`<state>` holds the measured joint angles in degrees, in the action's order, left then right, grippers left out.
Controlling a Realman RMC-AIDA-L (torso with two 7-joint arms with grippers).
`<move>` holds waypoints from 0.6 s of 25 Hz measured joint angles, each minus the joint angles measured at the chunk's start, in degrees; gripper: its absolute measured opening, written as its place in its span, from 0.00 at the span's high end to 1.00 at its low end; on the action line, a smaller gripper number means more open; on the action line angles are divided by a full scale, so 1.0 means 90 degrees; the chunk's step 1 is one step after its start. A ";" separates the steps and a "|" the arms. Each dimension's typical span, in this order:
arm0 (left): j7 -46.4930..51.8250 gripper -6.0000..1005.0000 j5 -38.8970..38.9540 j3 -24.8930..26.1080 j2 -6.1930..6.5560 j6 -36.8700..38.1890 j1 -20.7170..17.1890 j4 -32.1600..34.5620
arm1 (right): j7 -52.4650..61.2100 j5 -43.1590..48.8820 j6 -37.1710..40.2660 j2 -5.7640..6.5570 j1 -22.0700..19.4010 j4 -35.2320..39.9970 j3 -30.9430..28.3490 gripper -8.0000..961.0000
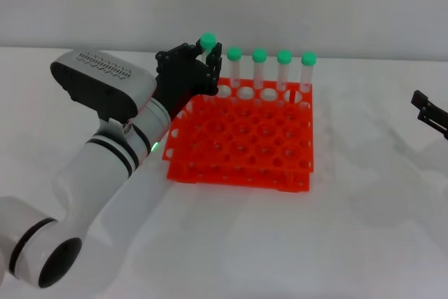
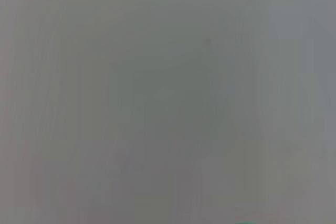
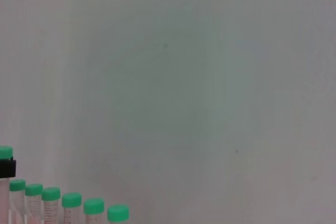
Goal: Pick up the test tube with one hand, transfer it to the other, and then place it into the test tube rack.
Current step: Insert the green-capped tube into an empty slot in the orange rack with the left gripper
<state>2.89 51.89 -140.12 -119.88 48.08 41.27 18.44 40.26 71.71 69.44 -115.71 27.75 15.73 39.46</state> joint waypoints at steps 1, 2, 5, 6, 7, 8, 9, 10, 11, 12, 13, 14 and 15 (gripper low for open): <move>0.0001 0.75 -0.0015 -0.0001 0.0000 -0.0001 0.0032 -0.0031 | 0.0000 0.0000 0.0000 -0.0001 0.0004 0.0000 0.0000 0.14; 0.0001 0.75 -0.0014 -0.0001 0.0000 -0.0002 0.0048 -0.0055 | 0.0000 0.0000 0.0000 -0.0001 0.0006 0.0001 0.0000 0.14; 0.0004 0.74 -0.0015 0.0000 0.0000 -0.0002 0.0085 -0.0100 | 0.0000 0.0000 0.0000 -0.0003 0.0016 0.0000 0.0000 0.14; 0.0006 0.74 -0.0015 0.0000 0.0000 -0.0002 0.0088 -0.0103 | 0.0000 0.0000 0.0000 -0.0004 0.0019 0.0001 0.0000 0.14; 0.0009 0.74 -0.0015 0.0000 0.0000 -0.0002 0.0088 -0.0103 | 0.0000 0.0000 0.0000 -0.0005 0.0022 0.0001 0.0000 0.14; 0.0011 0.74 -0.0015 0.0001 0.0000 -0.0004 0.0089 -0.0107 | 0.0000 -0.0009 0.0000 -0.0005 0.0023 0.0001 0.0001 0.14; 0.0011 0.74 -0.0015 0.0002 0.0000 -0.0006 0.0089 -0.0112 | 0.0000 -0.0033 -0.0001 -0.0005 0.0023 0.0001 0.0006 0.14; 0.0023 0.74 -0.0015 0.0003 0.0000 -0.0008 0.0092 -0.0132 | 0.0000 -0.0061 -0.0001 -0.0005 0.0022 0.0001 0.0015 0.14; 0.0052 0.74 -0.0015 0.0003 0.0000 -0.0008 0.0100 -0.0154 | 0.0000 -0.0078 0.0000 -0.0005 0.0022 0.0001 0.0023 0.14; 0.0066 0.74 -0.0016 0.0003 0.0000 -0.0008 0.0104 -0.0164 | 0.0000 -0.0087 -0.0001 -0.0005 0.0022 0.0001 0.0030 0.14; 0.0126 0.73 -0.0019 0.0003 0.0000 -0.0007 0.0119 -0.0202 | 0.0000 -0.0087 -0.0001 -0.0005 0.0022 0.0001 0.0029 0.14; 0.0186 0.73 -0.0039 0.0003 0.0000 -0.0007 0.0137 -0.0233 | 0.0000 -0.0087 -0.0001 -0.0005 0.0023 0.0001 0.0027 0.14; 0.0231 0.73 -0.0064 0.0004 0.0000 -0.0007 0.0147 -0.0253 | 0.0000 -0.0088 -0.0001 -0.0006 0.0023 0.0001 0.0026 0.14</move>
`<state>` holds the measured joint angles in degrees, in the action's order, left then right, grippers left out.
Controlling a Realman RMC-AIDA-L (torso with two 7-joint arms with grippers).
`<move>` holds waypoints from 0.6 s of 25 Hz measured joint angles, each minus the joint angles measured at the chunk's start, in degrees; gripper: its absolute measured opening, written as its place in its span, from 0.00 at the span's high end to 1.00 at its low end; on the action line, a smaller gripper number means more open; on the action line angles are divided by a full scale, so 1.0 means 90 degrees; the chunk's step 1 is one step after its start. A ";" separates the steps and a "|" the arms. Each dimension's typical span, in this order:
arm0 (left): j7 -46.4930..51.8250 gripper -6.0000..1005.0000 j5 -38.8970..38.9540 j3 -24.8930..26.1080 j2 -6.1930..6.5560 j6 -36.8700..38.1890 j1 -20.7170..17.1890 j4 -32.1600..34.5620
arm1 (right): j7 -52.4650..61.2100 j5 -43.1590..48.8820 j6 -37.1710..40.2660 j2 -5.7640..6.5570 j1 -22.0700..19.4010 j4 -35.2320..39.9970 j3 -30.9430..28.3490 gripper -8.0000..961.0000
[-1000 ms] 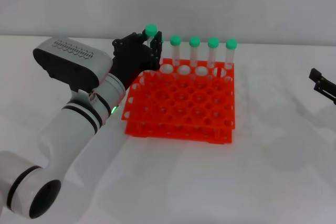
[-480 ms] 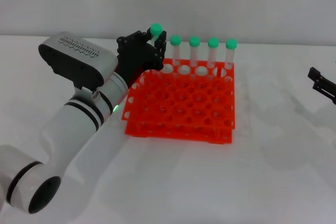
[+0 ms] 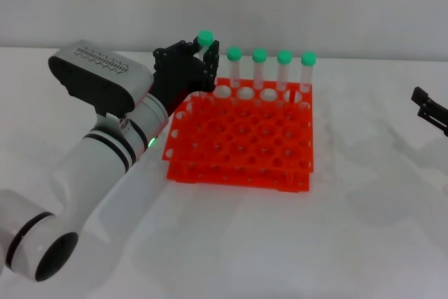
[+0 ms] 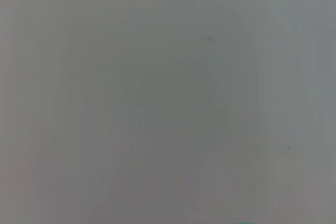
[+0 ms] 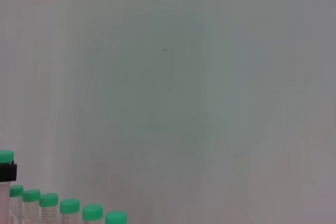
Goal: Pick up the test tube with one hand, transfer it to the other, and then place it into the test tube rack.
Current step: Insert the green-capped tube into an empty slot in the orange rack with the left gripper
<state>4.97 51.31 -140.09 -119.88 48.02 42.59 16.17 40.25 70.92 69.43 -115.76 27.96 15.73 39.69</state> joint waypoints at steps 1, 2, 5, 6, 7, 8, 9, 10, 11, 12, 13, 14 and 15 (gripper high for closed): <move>0.0066 0.73 -0.0047 0.0001 0.0000 0.0001 0.0011 -0.0025 | 0.0000 -0.0001 0.0000 0.0000 0.0000 0.0000 -0.0005 0.14; 0.0118 0.73 -0.0091 0.0001 0.0000 0.0001 0.0021 -0.0047 | 0.0000 -0.0002 0.0000 0.0000 0.0000 0.0000 -0.0010 0.14; 0.0180 0.73 -0.0160 -0.0001 -0.0007 -0.0006 0.0037 -0.0083 | 0.0000 -0.0005 0.0000 0.0000 0.0000 0.0000 -0.0025 0.14; 0.0183 0.72 -0.0166 -0.0001 -0.0007 -0.0006 0.0038 -0.0085 | 0.0000 -0.0009 0.0000 0.0000 0.0000 0.0000 -0.0026 0.14; 0.0185 0.72 -0.0168 -0.0001 -0.0008 -0.0007 0.0039 -0.0084 | 0.0000 -0.0024 0.0000 0.0000 -0.0001 0.0000 -0.0022 0.14; 0.0187 0.72 -0.0170 -0.0001 -0.0008 -0.0010 0.0040 -0.0079 | 0.0000 -0.0045 0.0000 0.0000 -0.0004 0.0000 -0.0014 0.14; 0.0188 0.72 -0.0174 -0.0001 -0.0010 -0.0012 0.0041 -0.0068 | 0.0000 -0.0057 0.0000 0.0000 -0.0007 0.0000 -0.0010 0.14; 0.0188 0.72 -0.0177 -0.0001 -0.0013 -0.0014 0.0042 -0.0055 | 0.0000 -0.0075 0.0000 0.0000 -0.0013 0.0000 -0.0009 0.14; 0.0190 0.72 -0.0179 -0.0001 -0.0016 -0.0014 0.0042 -0.0044 | 0.0000 -0.0075 0.0000 0.0000 -0.0019 -0.0001 -0.0013 0.14; 0.0206 0.72 -0.0180 -0.0001 -0.0018 -0.0014 0.0042 -0.0041 | 0.0000 -0.0076 0.0000 0.0000 -0.0023 -0.0001 -0.0019 0.14; 0.0223 0.71 -0.0181 -0.0001 -0.0019 -0.0015 0.0042 -0.0039 | 0.0000 -0.0077 0.0000 0.0000 -0.0025 -0.0002 -0.0024 0.14; 0.0262 0.71 -0.0182 -0.0001 -0.0020 -0.0015 0.0040 -0.0038 | 0.0000 -0.0078 0.0000 0.0000 -0.0026 -0.0003 -0.0025 0.14; 0.0302 0.71 -0.0185 -0.0001 -0.0020 -0.0023 0.0032 -0.0044 | 0.0000 -0.0078 0.0000 0.0000 -0.0027 -0.0004 -0.0026 0.14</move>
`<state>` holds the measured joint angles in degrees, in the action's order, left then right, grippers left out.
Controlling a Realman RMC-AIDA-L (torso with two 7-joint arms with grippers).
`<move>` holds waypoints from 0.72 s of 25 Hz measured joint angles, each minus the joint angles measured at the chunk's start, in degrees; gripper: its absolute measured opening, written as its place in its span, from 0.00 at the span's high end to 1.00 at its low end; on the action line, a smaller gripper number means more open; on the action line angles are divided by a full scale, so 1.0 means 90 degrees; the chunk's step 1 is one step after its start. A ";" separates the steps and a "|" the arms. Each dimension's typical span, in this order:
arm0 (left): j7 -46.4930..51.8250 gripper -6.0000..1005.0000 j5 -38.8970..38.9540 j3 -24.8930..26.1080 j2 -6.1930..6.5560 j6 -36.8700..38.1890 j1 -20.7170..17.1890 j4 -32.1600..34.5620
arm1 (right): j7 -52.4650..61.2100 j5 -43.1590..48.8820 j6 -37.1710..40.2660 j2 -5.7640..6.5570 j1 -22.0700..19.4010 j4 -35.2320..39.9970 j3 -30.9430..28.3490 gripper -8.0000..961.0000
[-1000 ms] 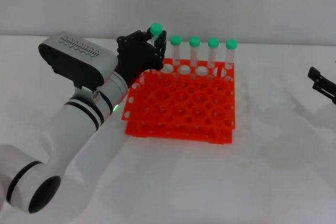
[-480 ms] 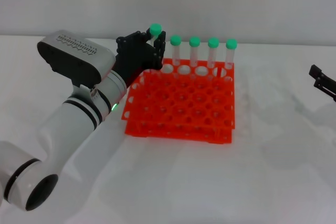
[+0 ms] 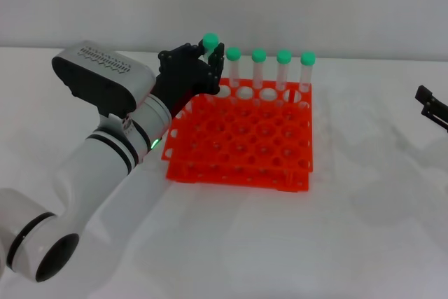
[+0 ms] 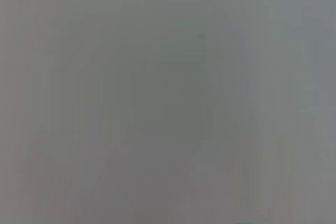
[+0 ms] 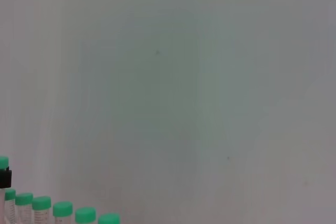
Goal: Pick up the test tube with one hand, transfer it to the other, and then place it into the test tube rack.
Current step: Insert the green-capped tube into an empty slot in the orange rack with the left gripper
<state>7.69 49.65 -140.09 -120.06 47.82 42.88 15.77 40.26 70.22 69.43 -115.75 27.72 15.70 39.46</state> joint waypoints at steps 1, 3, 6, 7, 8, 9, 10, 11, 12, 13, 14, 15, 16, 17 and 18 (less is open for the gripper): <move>0.0032 0.71 -0.0002 0.0000 0.0000 -0.0014 -0.0007 -0.0007 | 0.0000 0.0000 0.0000 0.0000 -0.0001 0.0000 0.0000 0.14; 0.0053 0.71 -0.0006 0.0000 0.0000 -0.0054 -0.0019 -0.0019 | 0.0000 0.0000 0.0000 0.0000 -0.0002 -0.0002 0.0000 0.14; 0.0055 0.70 -0.0008 0.0000 0.0000 -0.0077 -0.0035 -0.0032 | 0.0000 0.0000 0.0000 0.0000 -0.0004 -0.0004 0.0000 0.14; 0.0055 0.70 -0.0009 0.0000 0.0000 -0.0077 -0.0037 -0.0034 | 0.0000 0.0000 0.0000 0.0000 -0.0004 -0.0005 0.0000 0.14; 0.0055 0.70 -0.0009 0.0000 0.0000 -0.0079 -0.0041 -0.0034 | 0.0000 0.0000 0.0000 0.0000 -0.0004 -0.0005 0.0000 0.14; 0.0055 0.70 -0.0010 0.0000 0.0000 -0.0079 -0.0046 -0.0034 | 0.0000 0.0000 0.0000 0.0000 -0.0004 -0.0006 0.0000 0.14; 0.0055 0.70 -0.0010 -0.0001 0.0000 -0.0079 -0.0050 -0.0033 | 0.0000 0.0000 0.0000 0.0000 -0.0004 -0.0006 0.0000 0.14; 0.0055 0.70 -0.0010 0.0000 0.0000 -0.0079 -0.0054 -0.0031 | 0.0000 0.0000 0.0000 0.0000 -0.0004 -0.0006 0.0001 0.14; 0.0055 0.70 -0.0010 0.0000 0.0000 -0.0079 -0.0057 -0.0031 | 0.0000 0.0000 0.0000 0.0000 -0.0004 -0.0006 0.0003 0.14; 0.0054 0.70 -0.0010 0.0000 0.0000 -0.0081 -0.0058 -0.0031 | 0.0000 0.0000 0.0000 0.0000 -0.0004 -0.0006 0.0007 0.14; 0.0055 0.69 -0.0010 -0.0001 0.0000 -0.0088 -0.0061 -0.0030 | 0.0000 0.0000 0.0000 0.0000 -0.0004 -0.0006 0.0009 0.14; 0.0054 0.69 -0.0010 0.0000 0.0000 -0.0100 -0.0063 -0.0028 | 0.0000 0.0000 0.0000 -0.0002 -0.0004 -0.0006 0.0011 0.14; 0.0054 0.69 -0.0010 -0.0001 0.0000 -0.0118 -0.0066 -0.0024 | 0.0000 0.0000 0.0000 -0.0004 -0.0004 -0.0006 0.0012 0.14; 0.0054 0.69 -0.0010 0.0000 0.0000 -0.0129 -0.0068 -0.0021 | 0.0000 0.0000 0.0001 -0.0005 -0.0004 -0.0006 0.0013 0.14; 0.0054 0.69 -0.0010 0.0000 0.0000 -0.0137 -0.0068 -0.0017 | 0.0000 0.0000 0.0002 -0.0006 -0.0004 -0.0006 0.0013 0.14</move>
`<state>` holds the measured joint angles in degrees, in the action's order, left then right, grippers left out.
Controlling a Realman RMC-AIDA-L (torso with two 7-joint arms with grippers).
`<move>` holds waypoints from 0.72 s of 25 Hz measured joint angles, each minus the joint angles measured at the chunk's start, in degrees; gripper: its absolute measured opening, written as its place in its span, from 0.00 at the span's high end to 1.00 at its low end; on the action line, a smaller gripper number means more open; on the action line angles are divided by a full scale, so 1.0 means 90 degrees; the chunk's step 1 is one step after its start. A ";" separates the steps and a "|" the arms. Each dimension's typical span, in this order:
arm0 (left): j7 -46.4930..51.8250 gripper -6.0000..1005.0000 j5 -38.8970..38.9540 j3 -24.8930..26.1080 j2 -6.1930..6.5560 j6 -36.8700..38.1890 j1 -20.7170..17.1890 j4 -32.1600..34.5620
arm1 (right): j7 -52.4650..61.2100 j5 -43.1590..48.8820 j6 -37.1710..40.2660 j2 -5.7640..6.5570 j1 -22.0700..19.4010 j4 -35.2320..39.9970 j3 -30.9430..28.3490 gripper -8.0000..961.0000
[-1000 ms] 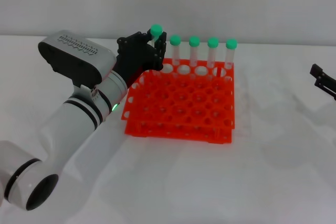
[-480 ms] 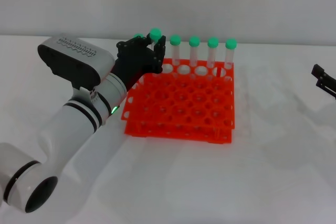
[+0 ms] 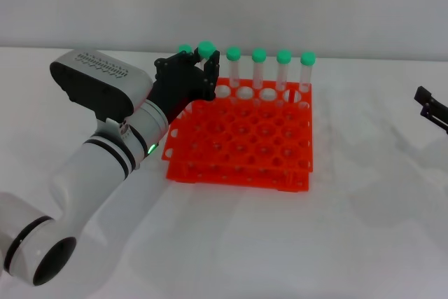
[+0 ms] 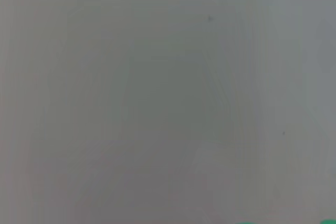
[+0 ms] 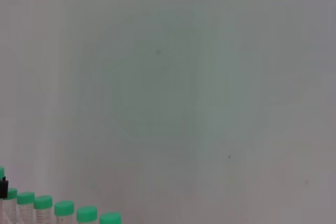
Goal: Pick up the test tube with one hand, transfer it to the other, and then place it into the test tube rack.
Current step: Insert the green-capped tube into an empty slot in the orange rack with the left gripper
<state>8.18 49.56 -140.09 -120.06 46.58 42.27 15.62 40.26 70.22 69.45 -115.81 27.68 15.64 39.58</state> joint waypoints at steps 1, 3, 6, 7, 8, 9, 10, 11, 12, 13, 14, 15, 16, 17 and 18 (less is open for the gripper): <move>0.0000 0.69 0.0000 -0.0001 0.0000 -0.0005 0.0000 0.0006 | 0.0000 0.0000 0.0000 -0.0001 0.0000 0.0000 -0.0001 0.14; 0.0000 0.68 0.0001 -0.0006 0.0000 -0.0010 0.0000 0.0019 | 0.0000 0.0000 0.0003 -0.0002 0.0000 0.0000 -0.0006 0.14; 0.0001 0.68 0.0001 -0.0010 -0.0001 -0.0014 0.0000 0.0035 | 0.0000 0.0000 0.0015 -0.0003 0.0000 0.0000 -0.0012 0.14; 0.0004 0.68 0.0001 -0.0010 -0.0003 -0.0018 0.0000 0.0039 | 0.0000 0.0000 0.0022 -0.0003 -0.0003 0.0000 -0.0012 0.14; 0.0017 0.68 0.0001 -0.0010 -0.0005 -0.0022 0.0000 0.0041 | 0.0000 0.0000 0.0029 -0.0004 -0.0004 0.0000 -0.0012 0.14; 0.0038 0.68 0.0001 -0.0010 -0.0007 -0.0032 0.0000 0.0044 | 0.0000 0.0000 0.0035 -0.0004 -0.0007 0.0000 -0.0012 0.14; 0.0054 0.68 0.0001 -0.0011 -0.0007 -0.0047 0.0000 0.0046 | 0.0000 0.0001 0.0042 -0.0004 -0.0007 0.0000 -0.0013 0.14; 0.0072 0.67 0.0001 -0.0010 -0.0007 -0.0067 0.0000 0.0047 | 0.0000 0.0001 0.0049 -0.0003 -0.0009 -0.0002 -0.0013 0.14; 0.0085 0.67 0.0001 -0.0010 -0.0008 -0.0086 -0.0002 0.0047 | 0.0000 0.0001 0.0057 -0.0004 -0.0012 -0.0006 -0.0013 0.14; 0.0103 0.67 0.0001 -0.0010 -0.0009 -0.0109 -0.0005 0.0048 | 0.0000 0.0001 0.0070 -0.0004 -0.0015 -0.0015 -0.0013 0.14; 0.0126 0.63 0.0001 -0.0010 -0.0009 -0.0126 -0.0006 0.0049 | 0.0000 0.0001 0.0082 -0.0004 -0.0017 -0.0021 -0.0013 0.14; 0.0145 0.58 0.0001 -0.0011 -0.0010 -0.0139 -0.0007 0.0050 | 0.0000 0.0001 0.0088 -0.0004 -0.0017 -0.0026 -0.0013 0.14; 0.0160 0.54 0.0002 -0.0010 -0.0010 -0.0150 -0.0007 0.0051 | 0.0000 0.0001 0.0089 -0.0004 -0.0018 -0.0027 -0.0013 0.14; 0.0169 0.50 0.0004 -0.0011 -0.0010 -0.0155 -0.0008 0.0051 | 0.0000 0.0001 0.0091 -0.0004 -0.0018 -0.0029 -0.0013 0.14; 0.0170 0.45 0.0007 -0.0010 -0.0009 -0.0156 -0.0012 0.0059 | 0.0000 0.0001 0.0091 -0.0004 -0.0019 -0.0036 -0.0013 0.14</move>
<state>9.71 49.63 -140.19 -120.15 45.17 42.16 16.16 40.26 70.23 70.27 -115.84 27.51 15.32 39.46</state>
